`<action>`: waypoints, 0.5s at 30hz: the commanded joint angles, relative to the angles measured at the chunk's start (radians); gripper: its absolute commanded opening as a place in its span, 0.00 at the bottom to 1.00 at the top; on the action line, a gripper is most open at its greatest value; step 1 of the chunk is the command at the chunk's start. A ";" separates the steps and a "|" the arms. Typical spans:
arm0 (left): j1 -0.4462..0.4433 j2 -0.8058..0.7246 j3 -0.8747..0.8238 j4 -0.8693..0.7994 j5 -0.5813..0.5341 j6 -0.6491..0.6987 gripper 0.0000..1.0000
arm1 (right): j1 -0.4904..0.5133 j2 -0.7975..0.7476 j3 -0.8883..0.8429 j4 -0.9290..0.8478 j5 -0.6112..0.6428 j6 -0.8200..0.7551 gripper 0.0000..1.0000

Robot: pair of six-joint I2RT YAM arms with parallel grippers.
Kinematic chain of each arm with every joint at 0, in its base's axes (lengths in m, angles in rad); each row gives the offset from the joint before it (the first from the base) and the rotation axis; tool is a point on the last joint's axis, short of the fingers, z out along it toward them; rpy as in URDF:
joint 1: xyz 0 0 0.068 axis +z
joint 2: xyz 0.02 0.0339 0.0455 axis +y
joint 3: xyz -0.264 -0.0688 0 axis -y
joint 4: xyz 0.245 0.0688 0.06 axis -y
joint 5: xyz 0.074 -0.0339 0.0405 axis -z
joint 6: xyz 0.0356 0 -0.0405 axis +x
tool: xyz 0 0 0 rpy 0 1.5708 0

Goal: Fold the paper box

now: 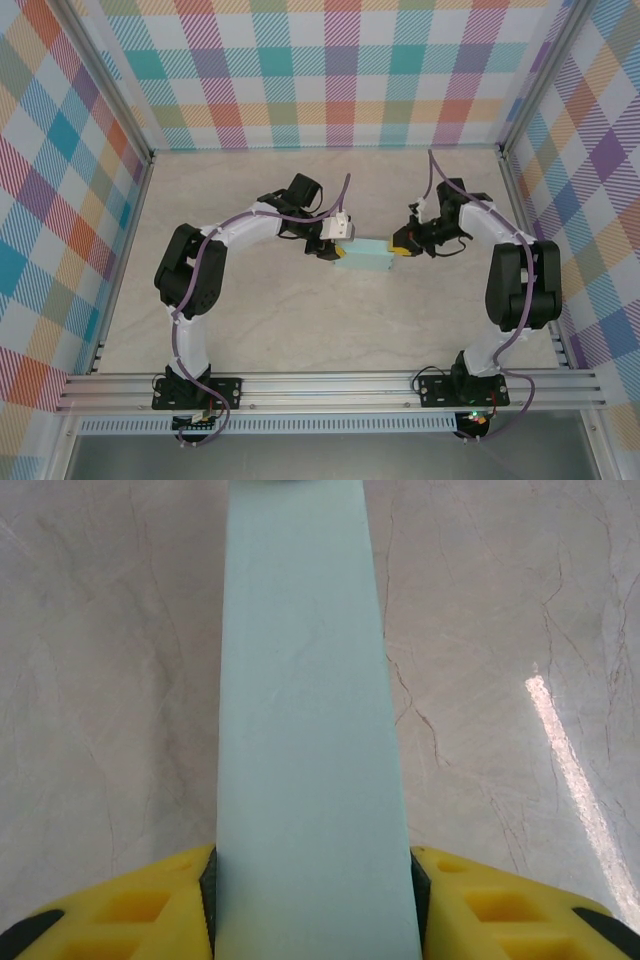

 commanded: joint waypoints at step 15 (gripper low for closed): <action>0.001 0.070 0.000 -0.159 0.014 0.034 0.45 | 0.084 -0.083 0.151 -0.178 0.301 -0.046 0.67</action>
